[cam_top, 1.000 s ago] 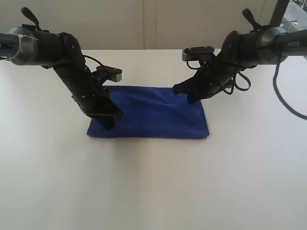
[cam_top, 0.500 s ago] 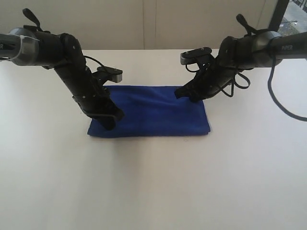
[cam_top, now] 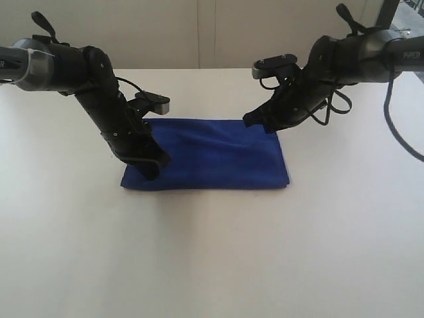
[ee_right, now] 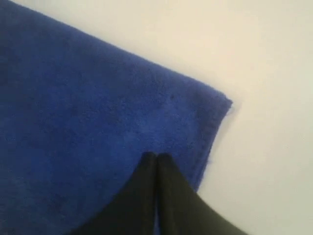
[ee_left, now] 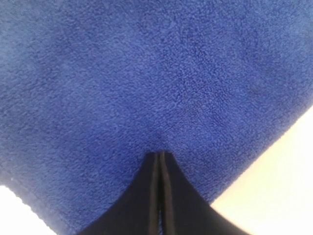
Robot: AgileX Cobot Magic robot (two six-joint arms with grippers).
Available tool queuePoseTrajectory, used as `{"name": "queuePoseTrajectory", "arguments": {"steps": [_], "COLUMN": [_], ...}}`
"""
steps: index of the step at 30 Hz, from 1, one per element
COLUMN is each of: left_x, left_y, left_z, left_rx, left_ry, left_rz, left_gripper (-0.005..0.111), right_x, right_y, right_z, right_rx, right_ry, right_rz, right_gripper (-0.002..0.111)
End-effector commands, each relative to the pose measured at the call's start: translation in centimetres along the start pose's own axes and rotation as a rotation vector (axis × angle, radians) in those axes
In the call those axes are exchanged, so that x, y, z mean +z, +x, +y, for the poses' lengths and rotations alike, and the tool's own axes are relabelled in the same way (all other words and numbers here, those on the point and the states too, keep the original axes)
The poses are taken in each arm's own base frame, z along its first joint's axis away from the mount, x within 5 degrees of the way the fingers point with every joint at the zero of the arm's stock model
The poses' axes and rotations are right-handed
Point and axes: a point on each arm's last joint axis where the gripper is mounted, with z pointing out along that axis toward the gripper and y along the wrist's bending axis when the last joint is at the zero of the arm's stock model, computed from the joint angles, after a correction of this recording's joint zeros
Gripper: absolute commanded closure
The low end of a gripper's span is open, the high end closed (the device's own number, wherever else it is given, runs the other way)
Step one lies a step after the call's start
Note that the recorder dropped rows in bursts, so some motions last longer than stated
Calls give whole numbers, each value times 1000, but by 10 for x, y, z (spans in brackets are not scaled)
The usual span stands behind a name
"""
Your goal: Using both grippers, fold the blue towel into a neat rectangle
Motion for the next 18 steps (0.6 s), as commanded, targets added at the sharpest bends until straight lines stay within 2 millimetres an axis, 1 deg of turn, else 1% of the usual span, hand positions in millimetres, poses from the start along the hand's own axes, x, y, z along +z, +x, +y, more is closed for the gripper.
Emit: {"name": "queuePoseTrajectory", "arguments": {"steps": [1,4,7,9,12,15,18], "left_x": [5,-4,-13,-19,-21,-20,-20], "left_y": [4,1,-1,-1,-1,-1,-1], "left_z": [-2,-4,-7,-9,-11,-12,-12], "left_rx": [24,31,31,32,28,24,19], "left_ry": [20,12,10,11,23,33,37], "left_rz": [43,22,0,-11,-7,-2,-8], "left_gripper": [107,107,107,107,107,107,107], "right_x": [-9,-9,-11,-12,-12,-5,8], "right_y": [0,1,-2,-6,-12,-19,-22], "right_z": [8,11,15,20,30,36,38], "right_rx": [14,24,25,28,19,10,5], "right_ry": [-89,-121,-159,-212,-241,-231,-232], "right_rz": [21,29,-1,-32,-87,-122,-123], "right_gripper": [108,108,108,108,108,108,108]}}
